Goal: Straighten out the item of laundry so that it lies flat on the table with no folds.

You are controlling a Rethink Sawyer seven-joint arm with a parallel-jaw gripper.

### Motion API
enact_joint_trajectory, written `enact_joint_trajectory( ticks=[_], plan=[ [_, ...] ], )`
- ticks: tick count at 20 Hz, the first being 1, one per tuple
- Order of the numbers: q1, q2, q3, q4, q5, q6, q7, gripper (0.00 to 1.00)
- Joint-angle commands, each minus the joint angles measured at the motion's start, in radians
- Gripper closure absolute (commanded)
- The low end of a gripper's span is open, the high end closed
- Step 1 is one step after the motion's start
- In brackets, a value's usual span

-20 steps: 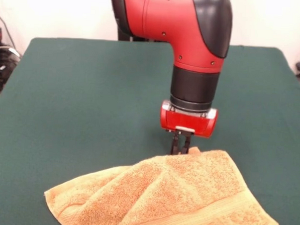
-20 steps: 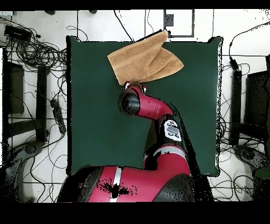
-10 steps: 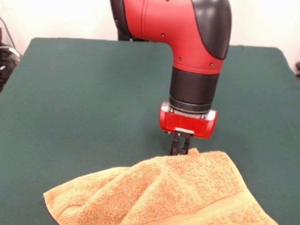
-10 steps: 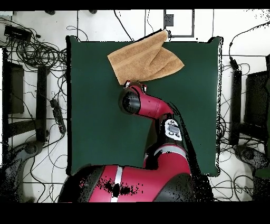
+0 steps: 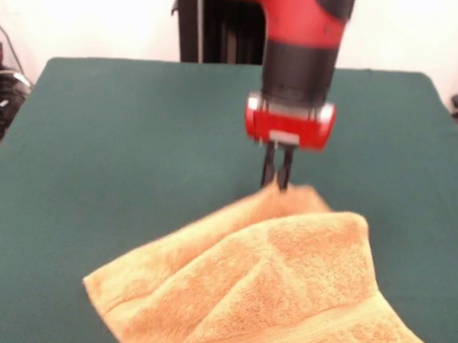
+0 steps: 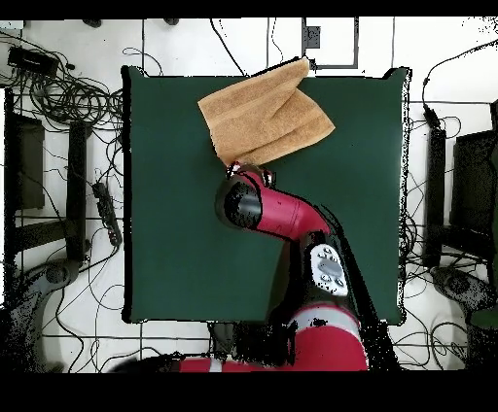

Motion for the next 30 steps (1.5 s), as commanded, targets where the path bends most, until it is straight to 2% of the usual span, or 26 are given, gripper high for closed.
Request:
enact_joint_trajectory(
  ticks=[1,5,10,15,24,25,30],
  plan=[
    [-0.019,-0.334,0.019,0.304,0.010,0.299,0.141,1.00],
    [-0.052,-0.398,0.032,0.375,0.015,0.312,0.136,1.00],
    [-0.033,-0.466,-0.011,0.464,-0.003,0.230,0.181,1.00],
    [-0.082,-0.420,0.049,0.512,0.006,0.121,0.197,1.00],
    [-0.118,-0.401,0.112,0.554,0.021,0.056,0.205,1.00],
    [-0.121,-0.399,0.117,0.557,0.020,0.040,0.209,0.00],
    [-0.127,-0.394,0.132,0.562,0.021,0.004,0.221,0.00]
  ],
)
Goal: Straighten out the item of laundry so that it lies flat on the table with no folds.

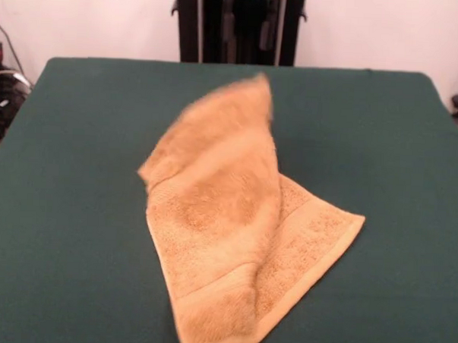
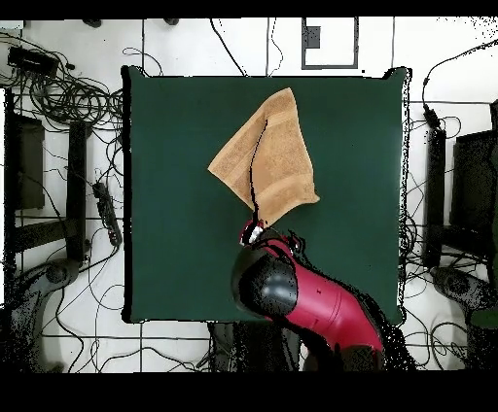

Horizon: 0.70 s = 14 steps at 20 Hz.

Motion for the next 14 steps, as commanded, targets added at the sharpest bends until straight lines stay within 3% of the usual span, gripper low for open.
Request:
enact_joint_trajectory(
  ticks=[1,7,11,14],
  plan=[
    [0.001,0.040,0.130,0.113,0.024,-0.071,0.221,0.00],
    [0.016,0.033,0.120,0.104,0.052,-0.022,0.228,0.00],
    [0.092,0.015,0.047,0.063,0.060,0.046,0.241,0.00],
    [0.202,0.037,-0.048,-0.045,0.070,0.111,0.271,0.00]
  ],
)
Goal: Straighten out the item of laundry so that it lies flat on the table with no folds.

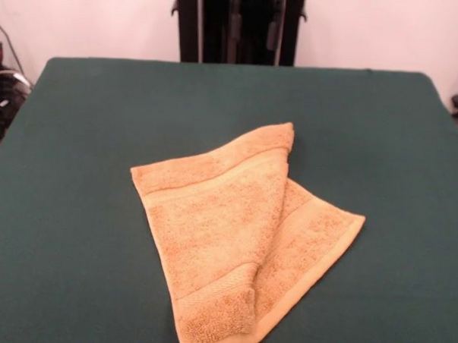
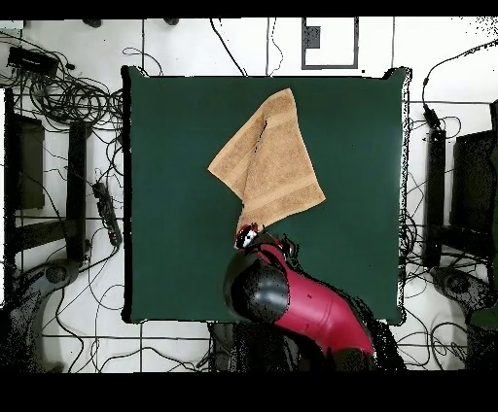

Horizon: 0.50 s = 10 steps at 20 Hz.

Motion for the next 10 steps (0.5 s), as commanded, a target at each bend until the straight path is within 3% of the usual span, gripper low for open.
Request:
enact_joint_trajectory(
  ticks=[1,4,10],
  plan=[
    [0.180,0.057,-0.053,-0.101,0.071,0.158,0.275,0.00],
    [0.195,0.138,-0.085,-0.223,0.068,0.186,0.235,0.00],
    [0.026,0.296,0.064,-0.351,0.053,0.163,0.097,0.00]
  ],
)
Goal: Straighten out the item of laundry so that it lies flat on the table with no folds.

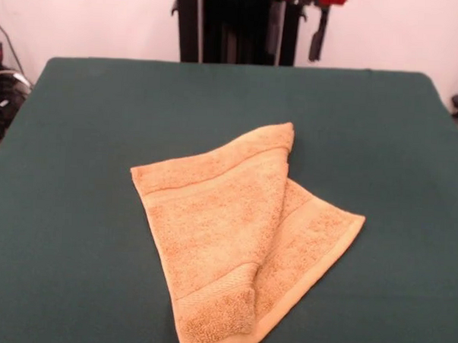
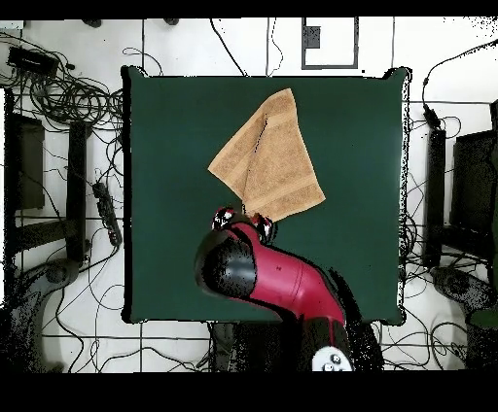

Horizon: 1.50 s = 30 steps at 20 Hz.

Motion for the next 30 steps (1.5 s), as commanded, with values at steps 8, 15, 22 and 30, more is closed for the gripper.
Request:
enact_joint_trajectory(
  ticks=[8,15,22,30],
  plan=[
    [-0.152,0.363,0.171,-0.365,0.009,0.080,0.061,0.00],
    [-0.174,0.439,0.200,-0.453,-0.017,0.064,0.044,0.00],
    [-0.179,0.470,0.212,-0.486,-0.029,0.066,0.042,0.00],
    [-0.176,0.502,0.210,-0.526,-0.040,0.079,0.038,0.00]
  ],
)
